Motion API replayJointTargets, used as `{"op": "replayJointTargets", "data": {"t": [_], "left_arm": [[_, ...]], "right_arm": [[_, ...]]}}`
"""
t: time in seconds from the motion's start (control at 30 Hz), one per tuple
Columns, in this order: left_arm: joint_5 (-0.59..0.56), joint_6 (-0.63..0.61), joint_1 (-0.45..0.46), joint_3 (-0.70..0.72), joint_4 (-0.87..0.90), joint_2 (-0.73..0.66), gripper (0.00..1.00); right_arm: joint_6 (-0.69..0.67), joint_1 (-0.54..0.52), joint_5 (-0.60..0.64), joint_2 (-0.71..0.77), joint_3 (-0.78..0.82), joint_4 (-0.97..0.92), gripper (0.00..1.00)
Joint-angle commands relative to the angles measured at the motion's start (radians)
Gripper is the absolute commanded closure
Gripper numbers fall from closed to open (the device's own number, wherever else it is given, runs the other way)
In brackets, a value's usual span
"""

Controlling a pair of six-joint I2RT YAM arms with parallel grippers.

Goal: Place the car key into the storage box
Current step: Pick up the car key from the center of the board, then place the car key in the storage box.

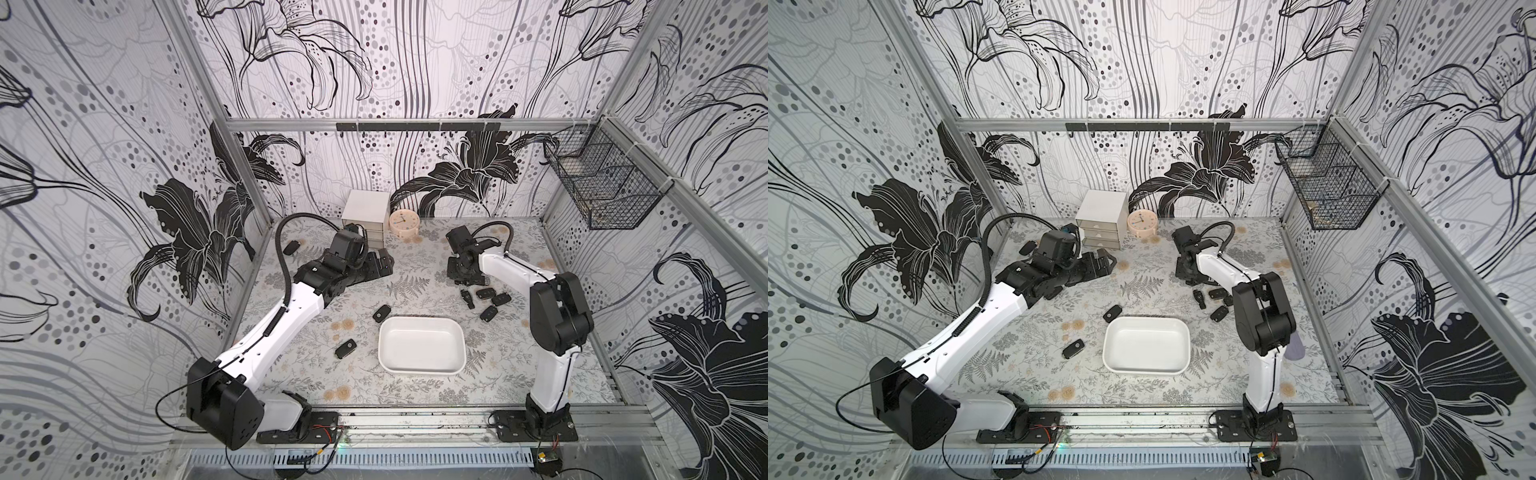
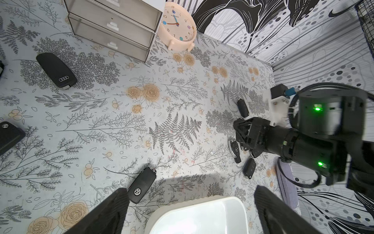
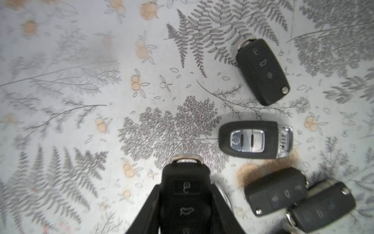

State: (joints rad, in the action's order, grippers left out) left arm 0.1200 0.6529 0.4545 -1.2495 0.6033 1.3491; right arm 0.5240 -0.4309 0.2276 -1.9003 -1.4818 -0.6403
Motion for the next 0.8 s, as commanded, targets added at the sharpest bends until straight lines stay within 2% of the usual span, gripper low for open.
{"op": "replayJointTargets", "data": {"t": [0.0,0.33,0.6,0.77], "left_arm": [[0.004,-0.051,0.003,-0.001,0.013,-0.030,0.00],[0.015,-0.093,0.003,0.024,0.014,-0.083,0.01],[-0.026,-0.146,0.003,0.011,0.030,-0.101,0.01],[-0.049,-0.146,0.002,0.020,0.033,-0.103,0.01]], "right_arm": [[0.054,-0.055,0.057,0.100,0.032,-0.088,0.73],[0.254,-0.291,0.170,0.316,0.166,-0.196,0.73],[0.457,-0.489,0.214,0.343,0.278,-0.239,0.72],[0.493,-0.559,0.202,0.325,0.342,-0.202,0.72]]}}
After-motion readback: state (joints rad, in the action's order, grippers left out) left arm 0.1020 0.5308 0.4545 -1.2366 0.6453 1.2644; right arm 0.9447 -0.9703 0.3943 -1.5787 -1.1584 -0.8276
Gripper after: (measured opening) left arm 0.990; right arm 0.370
